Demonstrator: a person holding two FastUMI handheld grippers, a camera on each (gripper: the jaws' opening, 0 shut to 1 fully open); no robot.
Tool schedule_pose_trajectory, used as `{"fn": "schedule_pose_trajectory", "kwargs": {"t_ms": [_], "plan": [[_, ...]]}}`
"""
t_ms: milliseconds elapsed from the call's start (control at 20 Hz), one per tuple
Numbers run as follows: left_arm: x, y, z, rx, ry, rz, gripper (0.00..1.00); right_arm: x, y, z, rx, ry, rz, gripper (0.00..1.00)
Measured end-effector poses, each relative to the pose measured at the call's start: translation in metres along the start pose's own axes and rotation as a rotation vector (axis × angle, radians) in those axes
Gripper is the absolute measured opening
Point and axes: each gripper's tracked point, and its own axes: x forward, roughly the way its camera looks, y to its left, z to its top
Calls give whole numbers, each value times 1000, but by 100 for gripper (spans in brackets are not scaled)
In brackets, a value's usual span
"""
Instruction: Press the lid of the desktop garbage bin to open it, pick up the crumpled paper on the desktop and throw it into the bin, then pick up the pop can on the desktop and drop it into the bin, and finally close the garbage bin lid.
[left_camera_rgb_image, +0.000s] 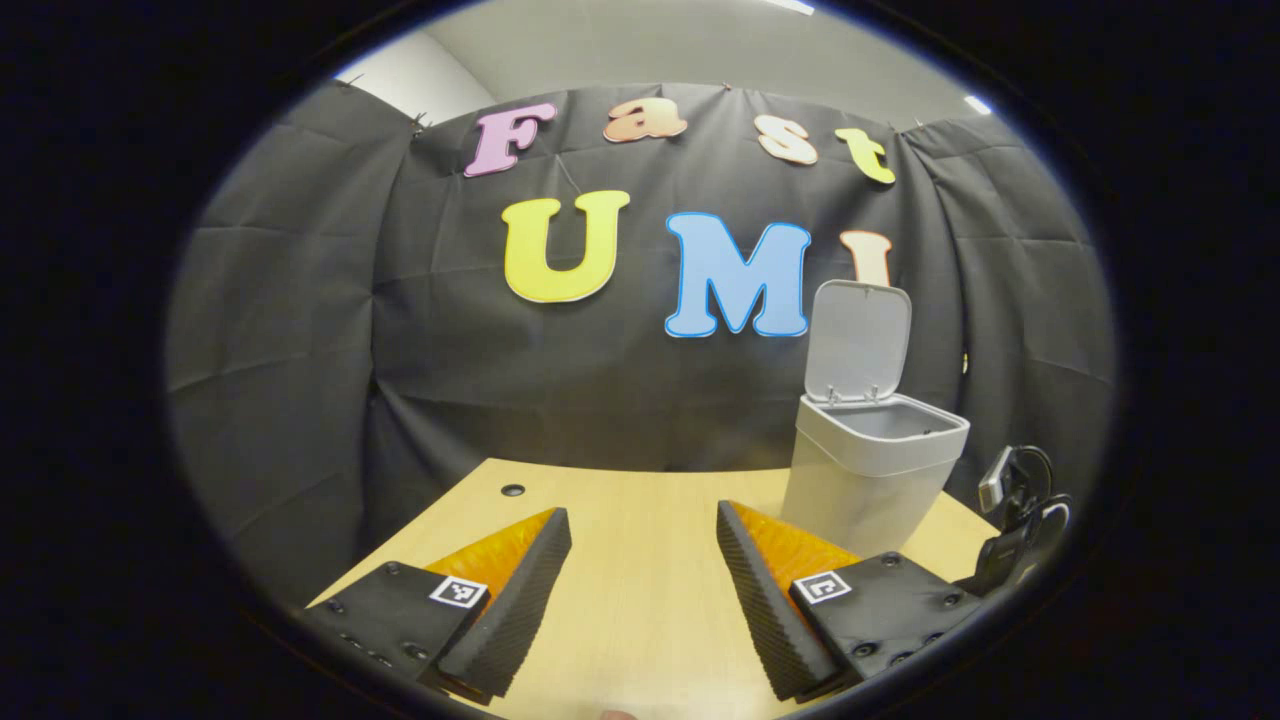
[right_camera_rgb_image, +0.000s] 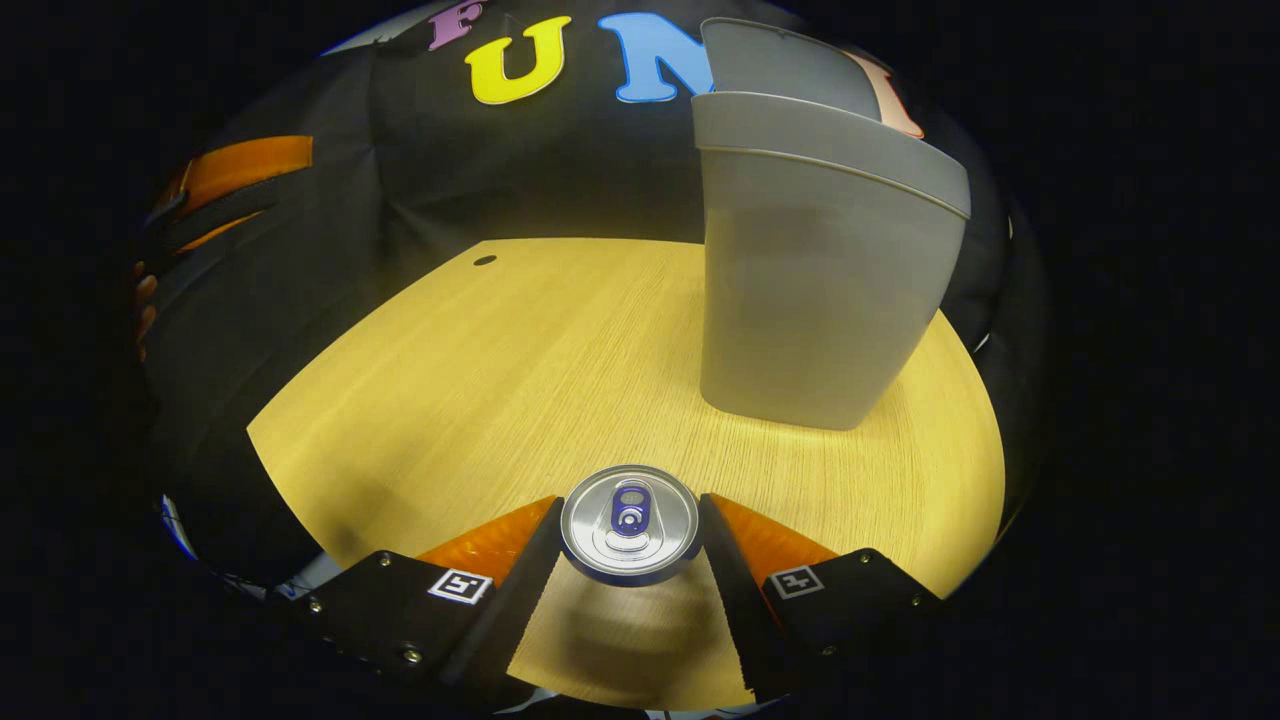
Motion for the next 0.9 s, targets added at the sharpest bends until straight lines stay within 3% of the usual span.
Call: {"fn": "schedule_pose_trajectory", "kwargs": {"t_ms": [250,900], "plan": [[3,-4,-1,12,6,-3,96,-21,-1,32,12,-82,12,86],[6,-19,17,8,-38,-19,96,-118,-30,188,29,-502,-11,82]]}}
